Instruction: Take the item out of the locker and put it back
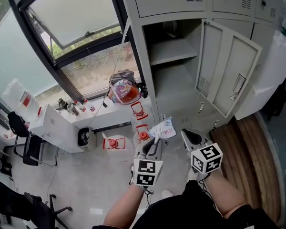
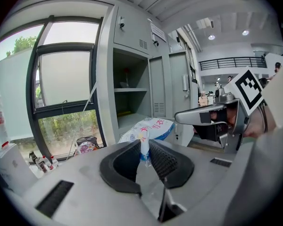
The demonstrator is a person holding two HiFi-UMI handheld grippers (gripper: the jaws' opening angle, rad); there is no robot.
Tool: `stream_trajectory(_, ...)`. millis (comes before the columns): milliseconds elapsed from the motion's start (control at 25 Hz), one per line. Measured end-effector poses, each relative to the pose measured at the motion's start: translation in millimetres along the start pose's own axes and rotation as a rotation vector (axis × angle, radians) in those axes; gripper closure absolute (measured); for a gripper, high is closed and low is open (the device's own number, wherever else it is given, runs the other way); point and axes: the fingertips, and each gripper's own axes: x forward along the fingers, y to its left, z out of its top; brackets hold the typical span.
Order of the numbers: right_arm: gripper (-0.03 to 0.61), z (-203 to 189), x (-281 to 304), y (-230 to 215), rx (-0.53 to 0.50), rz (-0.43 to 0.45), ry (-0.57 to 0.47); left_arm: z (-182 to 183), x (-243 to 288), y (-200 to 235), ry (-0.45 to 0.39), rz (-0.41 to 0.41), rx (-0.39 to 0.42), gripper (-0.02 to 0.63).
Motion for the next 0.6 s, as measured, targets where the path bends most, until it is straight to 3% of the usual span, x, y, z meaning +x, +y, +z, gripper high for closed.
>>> stream_trajectory(600, 0.526, 6.7, -5.0, 3.9, -0.018, -0.013, -0.007, 8.6, -9.2, -1.7, -0.034, -0.008, 0.002, 0.552)
